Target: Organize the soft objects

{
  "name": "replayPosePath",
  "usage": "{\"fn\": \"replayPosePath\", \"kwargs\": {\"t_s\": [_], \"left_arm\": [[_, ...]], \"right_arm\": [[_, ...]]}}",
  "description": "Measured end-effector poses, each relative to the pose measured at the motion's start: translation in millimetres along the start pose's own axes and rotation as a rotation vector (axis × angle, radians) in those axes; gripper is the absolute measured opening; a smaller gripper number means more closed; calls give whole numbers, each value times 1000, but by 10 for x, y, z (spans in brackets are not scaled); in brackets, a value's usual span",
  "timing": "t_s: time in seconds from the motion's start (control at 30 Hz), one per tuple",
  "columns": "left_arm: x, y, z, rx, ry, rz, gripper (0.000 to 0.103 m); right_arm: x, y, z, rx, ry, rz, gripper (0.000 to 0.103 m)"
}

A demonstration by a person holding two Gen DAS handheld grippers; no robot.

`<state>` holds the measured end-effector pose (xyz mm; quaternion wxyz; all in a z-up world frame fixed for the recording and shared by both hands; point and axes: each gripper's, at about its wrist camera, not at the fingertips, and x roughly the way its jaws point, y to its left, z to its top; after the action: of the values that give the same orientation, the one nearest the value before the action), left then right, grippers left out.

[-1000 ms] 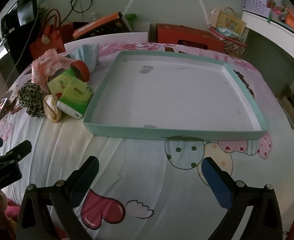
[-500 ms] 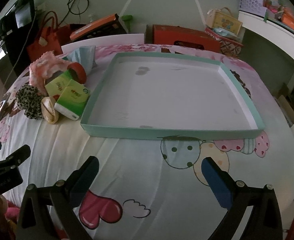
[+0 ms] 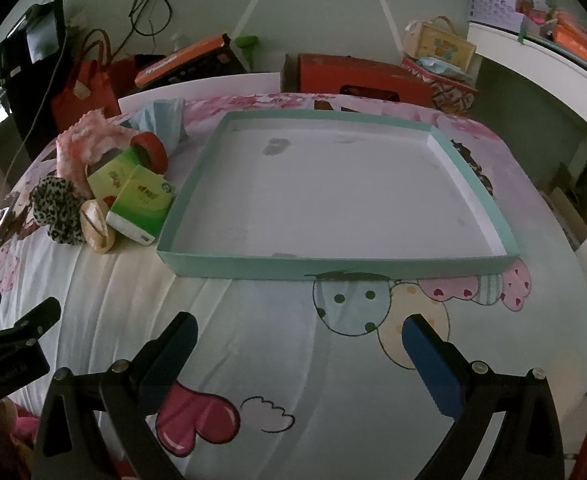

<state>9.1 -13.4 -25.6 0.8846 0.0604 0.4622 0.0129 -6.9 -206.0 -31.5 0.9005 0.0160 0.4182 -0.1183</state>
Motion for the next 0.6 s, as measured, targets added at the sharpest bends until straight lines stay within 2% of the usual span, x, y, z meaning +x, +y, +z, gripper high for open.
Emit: {"fn": "replayPosePath", "kwargs": {"t_s": [0.6], "left_arm": [[-19, -22, -29, 22, 1, 24, 103]], "right_arm": [[-30, -17, -19, 10, -2, -12, 103]]}}
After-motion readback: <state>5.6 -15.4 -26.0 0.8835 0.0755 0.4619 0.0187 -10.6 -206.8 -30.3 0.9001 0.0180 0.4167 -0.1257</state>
